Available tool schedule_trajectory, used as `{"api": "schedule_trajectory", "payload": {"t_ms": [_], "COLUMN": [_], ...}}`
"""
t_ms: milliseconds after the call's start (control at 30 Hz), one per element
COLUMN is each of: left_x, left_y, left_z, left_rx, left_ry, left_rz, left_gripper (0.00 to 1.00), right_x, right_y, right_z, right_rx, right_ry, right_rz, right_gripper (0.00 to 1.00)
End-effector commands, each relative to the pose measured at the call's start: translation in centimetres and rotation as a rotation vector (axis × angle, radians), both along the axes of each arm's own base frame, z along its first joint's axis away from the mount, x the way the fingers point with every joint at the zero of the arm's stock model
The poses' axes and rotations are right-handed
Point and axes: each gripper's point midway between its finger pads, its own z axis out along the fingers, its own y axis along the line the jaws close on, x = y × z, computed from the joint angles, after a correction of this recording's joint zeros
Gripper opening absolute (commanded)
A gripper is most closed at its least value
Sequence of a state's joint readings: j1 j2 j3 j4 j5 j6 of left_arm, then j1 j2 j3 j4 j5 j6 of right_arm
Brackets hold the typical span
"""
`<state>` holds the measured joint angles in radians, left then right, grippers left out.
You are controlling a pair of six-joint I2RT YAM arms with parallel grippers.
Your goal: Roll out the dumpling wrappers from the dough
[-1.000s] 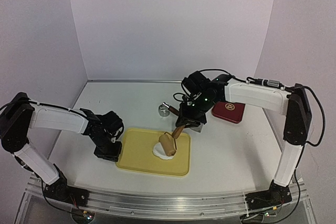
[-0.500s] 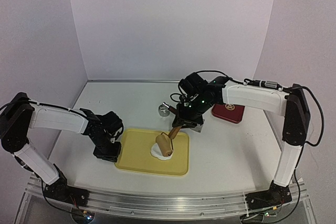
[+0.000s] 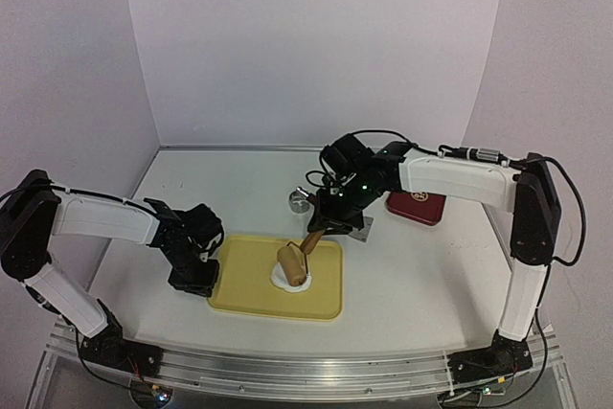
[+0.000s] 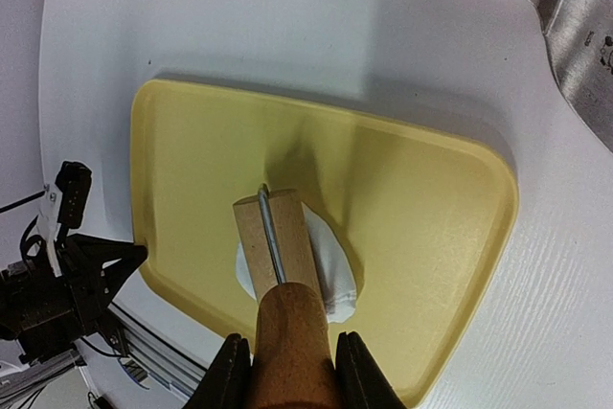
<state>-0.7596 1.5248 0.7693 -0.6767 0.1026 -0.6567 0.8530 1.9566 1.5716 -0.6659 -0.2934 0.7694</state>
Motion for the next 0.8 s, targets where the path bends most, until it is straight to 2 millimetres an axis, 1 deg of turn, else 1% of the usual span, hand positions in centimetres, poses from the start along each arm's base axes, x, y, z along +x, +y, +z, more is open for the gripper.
{"api": "schedule_trajectory", "payload": {"t_ms": [0,167,467,767], "left_x": [0.90,0.71,0.51,0.46], "left_y": [-1.33,-1.03,-0.88,-0.80], "left_z": [0.73,0.85,0.92,0.97], "left_rx": [-0.067,-0.067,-0.073,-0.077], "left_ry": [-0.060,-0.064,-0.066,-0.071], "left_rz": [-0.011,-0.003,0.003,0.008], "left_gripper": [0.00,0.00,0.00,0.00], "right_x": [-7.78,-7.86,-8.05,-8.18], "right_y": [-8.31,-8.58,-7.62,-7.91], "right_z": [-14.39,-14.47,-14.77,-14.95], "right_rx": [-0.550,-0.569,-0.578,-0.595], "right_ry": [0.246,0.246,0.246,0.251], "right_rz": [0.069,0.069,0.103,0.096], "right_gripper": [0.00,0.00,0.00,0.00]}}
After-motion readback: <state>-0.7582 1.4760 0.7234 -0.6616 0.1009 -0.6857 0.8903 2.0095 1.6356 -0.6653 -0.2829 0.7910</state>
